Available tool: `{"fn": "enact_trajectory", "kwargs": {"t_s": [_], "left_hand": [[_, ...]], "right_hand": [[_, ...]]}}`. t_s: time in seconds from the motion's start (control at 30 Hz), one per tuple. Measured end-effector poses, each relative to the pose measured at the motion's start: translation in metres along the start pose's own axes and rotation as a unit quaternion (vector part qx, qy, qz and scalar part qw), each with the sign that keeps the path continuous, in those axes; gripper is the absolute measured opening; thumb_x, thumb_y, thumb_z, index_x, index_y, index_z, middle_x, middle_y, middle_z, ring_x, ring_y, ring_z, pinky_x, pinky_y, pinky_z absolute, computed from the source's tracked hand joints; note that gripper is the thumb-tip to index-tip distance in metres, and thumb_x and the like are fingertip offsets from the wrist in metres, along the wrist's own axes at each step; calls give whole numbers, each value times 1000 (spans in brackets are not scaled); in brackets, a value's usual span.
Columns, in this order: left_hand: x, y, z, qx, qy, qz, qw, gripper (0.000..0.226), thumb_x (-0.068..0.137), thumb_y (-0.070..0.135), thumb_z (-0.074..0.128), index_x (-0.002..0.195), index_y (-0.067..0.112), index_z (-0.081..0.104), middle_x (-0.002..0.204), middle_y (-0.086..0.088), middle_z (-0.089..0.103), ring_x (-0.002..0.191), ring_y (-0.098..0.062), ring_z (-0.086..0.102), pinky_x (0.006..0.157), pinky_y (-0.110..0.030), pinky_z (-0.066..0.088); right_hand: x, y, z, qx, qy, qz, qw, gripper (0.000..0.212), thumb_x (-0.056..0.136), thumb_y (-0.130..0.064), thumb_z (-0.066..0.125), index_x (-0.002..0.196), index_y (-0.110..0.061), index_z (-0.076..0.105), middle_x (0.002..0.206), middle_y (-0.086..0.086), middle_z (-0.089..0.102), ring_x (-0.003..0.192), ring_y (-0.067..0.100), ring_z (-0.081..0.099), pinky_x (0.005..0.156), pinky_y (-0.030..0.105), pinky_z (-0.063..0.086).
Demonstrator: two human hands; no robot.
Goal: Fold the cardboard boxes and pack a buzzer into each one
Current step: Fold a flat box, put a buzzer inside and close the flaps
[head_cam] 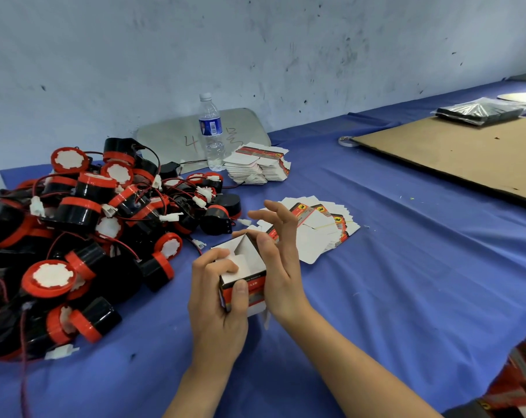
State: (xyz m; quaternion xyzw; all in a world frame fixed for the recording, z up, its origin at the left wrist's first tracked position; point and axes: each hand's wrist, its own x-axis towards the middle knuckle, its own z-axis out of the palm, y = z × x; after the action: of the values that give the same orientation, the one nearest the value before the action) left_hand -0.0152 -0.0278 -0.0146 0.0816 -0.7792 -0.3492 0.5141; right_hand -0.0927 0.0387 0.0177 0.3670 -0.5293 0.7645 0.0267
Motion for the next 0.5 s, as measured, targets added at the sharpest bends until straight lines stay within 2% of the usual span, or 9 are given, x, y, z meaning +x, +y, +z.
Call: {"fn": "enact_trajectory", "kwargs": {"t_s": [0.07, 0.17, 0.33, 0.5], "left_hand": [[1, 1, -1, 2, -5, -1, 1000, 13, 90, 33, 43, 96, 23, 48, 115, 2, 50, 111, 3, 47, 87, -7, 36], [2, 1, -2, 5, -11, -2, 1000, 13, 89, 33, 42, 95, 23, 48, 113, 3, 50, 109, 3, 48, 85, -7, 36], [2, 1, -2, 4, -19, -7, 1000, 13, 90, 35, 42, 95, 25, 47, 111, 5, 49, 106, 0, 49, 80, -14, 41], [0, 0, -2, -11, -21, 0, 1000, 22, 93, 34, 41, 108, 22, 51, 125, 0, 49, 119, -6, 47, 95, -15, 38]], "right_hand": [[0, 1, 0, 1, 0, 8, 1000, 36, 91, -33, 40, 127, -37, 39, 125, 1, 51, 102, 20, 60, 90, 33, 49], [0, 1, -1, -4, -3, 10, 1000, 39, 91, -33, 40, 130, -33, 38, 124, 0, 52, 98, 18, 61, 88, 29, 50], [-1, 1, 0, 12, -9, 19, 1000, 40, 91, -33, 40, 131, -37, 37, 124, -2, 51, 99, 21, 65, 88, 34, 52], [0, 3, -1, 5, -7, 16, 1000, 42, 92, -32, 40, 134, -32, 37, 121, -7, 53, 100, 16, 63, 89, 32, 50]]}}
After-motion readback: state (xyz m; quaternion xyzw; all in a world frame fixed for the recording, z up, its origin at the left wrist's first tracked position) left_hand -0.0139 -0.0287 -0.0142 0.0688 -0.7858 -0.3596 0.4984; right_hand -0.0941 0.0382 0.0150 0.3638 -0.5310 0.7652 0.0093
